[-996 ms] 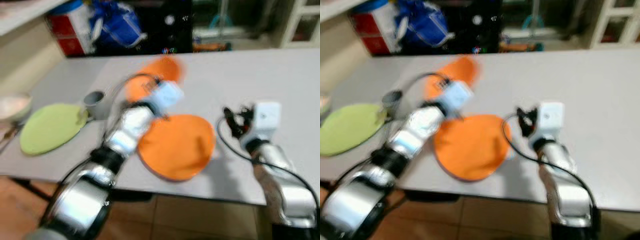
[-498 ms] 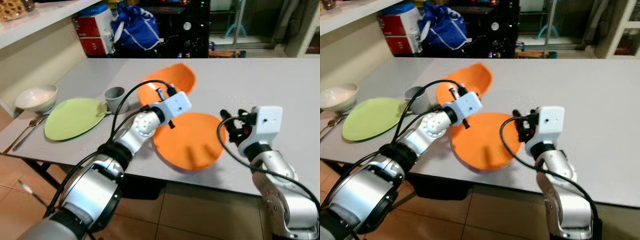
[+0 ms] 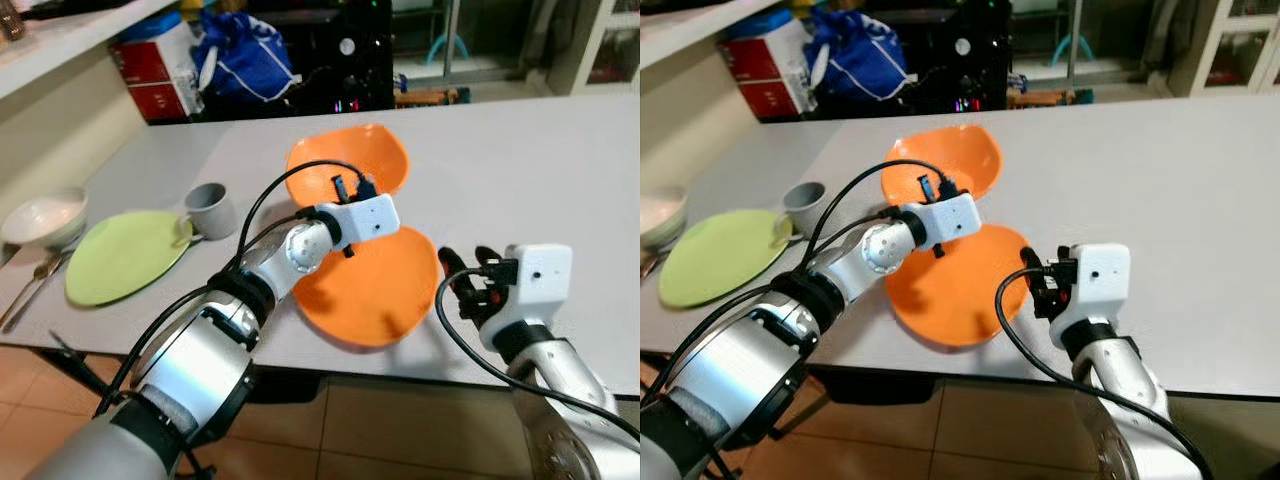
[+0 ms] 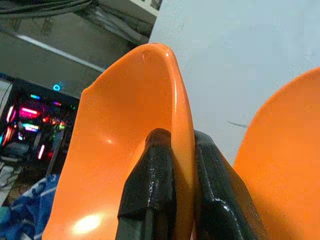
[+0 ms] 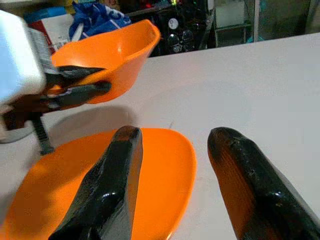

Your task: Setting the table

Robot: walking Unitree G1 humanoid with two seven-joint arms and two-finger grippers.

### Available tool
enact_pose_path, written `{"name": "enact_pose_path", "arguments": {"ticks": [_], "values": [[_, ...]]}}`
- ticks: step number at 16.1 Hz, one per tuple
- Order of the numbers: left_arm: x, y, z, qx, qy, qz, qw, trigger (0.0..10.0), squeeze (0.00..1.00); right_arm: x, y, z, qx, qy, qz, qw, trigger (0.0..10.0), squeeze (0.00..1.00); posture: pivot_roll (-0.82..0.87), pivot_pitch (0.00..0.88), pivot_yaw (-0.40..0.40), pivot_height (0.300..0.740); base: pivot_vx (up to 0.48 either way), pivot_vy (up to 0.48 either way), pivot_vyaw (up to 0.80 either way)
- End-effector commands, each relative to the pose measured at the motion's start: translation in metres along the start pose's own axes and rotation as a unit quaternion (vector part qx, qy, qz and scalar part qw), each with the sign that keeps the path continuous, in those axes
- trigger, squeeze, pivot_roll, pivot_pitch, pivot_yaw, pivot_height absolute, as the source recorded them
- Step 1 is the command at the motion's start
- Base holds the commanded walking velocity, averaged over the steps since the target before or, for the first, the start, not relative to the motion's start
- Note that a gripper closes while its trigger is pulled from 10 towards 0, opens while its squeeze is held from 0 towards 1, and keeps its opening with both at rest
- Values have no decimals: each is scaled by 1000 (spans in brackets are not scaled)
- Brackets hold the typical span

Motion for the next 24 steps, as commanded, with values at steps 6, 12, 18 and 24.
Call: {"name": "enact_pose_path", "arguments": {"ticks": [6,12,18,24], "values": [[3,11,-2,55,16,12,998,10000,0,-17,23,9,-35,12,37,999,10000,0,-375,130,214,740,0,0,0],[2,11,-4,77,21,19,997,10000,0,-38,36,21,-54,15,68,996,10000,0,-431,205,209,740,0,0,0],[0,23,-13,84,43,39,995,10000,0,-44,40,24,-58,25,64,996,10000,0,-443,231,193,740,0,0,0],[-4,28,-28,71,79,37,994,10000,1000,-44,43,25,-52,37,91,994,10000,0,-442,217,180,740,0,0,0]]}}
Point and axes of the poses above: a point about 5 cm out from each wrist's last joint towards the gripper, its own x axis pointing out of the wrist towards the gripper, its own z axis along the axis of the wrist's last joint, y = z × x, the point moved 5 cm from there along x, pointing out of the wrist towards the gripper, and after that the axes turned 13 degrees about x, right-handed, at the moved point
